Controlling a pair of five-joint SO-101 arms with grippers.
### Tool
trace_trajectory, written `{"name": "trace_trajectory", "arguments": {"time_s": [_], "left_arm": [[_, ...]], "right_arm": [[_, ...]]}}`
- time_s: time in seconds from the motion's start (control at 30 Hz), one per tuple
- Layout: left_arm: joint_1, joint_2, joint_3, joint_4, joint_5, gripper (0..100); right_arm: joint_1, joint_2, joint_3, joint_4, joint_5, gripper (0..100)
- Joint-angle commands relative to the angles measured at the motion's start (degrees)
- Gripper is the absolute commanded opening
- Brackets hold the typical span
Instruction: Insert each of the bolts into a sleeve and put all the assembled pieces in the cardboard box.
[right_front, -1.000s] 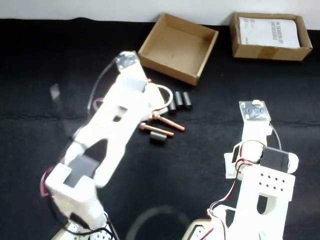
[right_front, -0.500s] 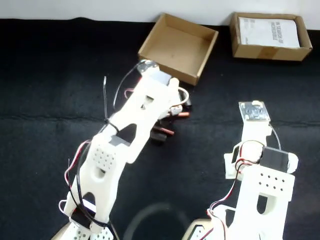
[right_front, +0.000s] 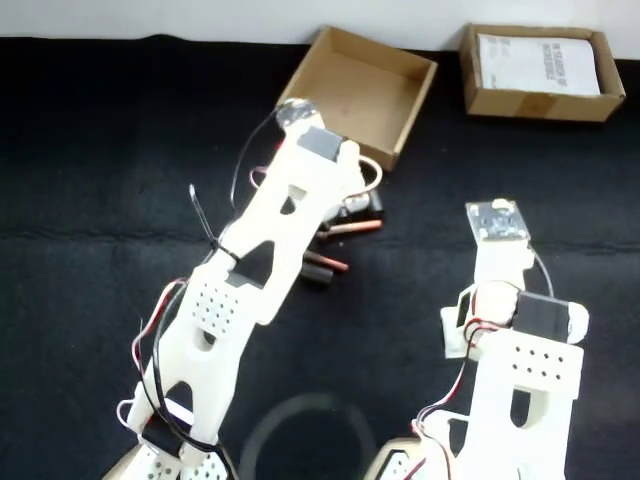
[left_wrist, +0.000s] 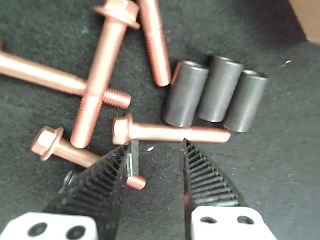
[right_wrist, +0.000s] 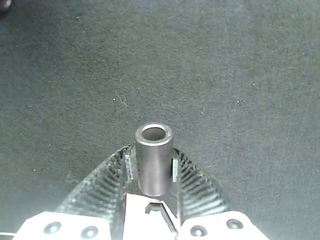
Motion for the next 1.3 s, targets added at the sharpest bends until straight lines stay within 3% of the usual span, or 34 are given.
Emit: {"name": "trace_trajectory", "arguments": {"time_s": [0.0, 0.47, 0.8, 1.27], "left_arm": [[-0.92, -0.13, -1.98, -0.18, 0.53, 15], [-0.66, 9.19, -2.42, -0.18, 2.11, 15], [0.92, 7.25, -5.76, 5.36, 2.11, 15], [1.1, 9.19, -5.76, 6.77, 2.11, 16]], "right_arm": [[-1.54, -1.45, -0.13, -0.31, -0.09, 0.7], [-2.07, -1.36, -0.13, -0.48, -0.09, 0.7], [-2.07, -1.36, -0.13, -0.57, -0.09, 0.7], [-2.07, -1.36, -0.13, -0.57, 1.49, 0.7]]}}
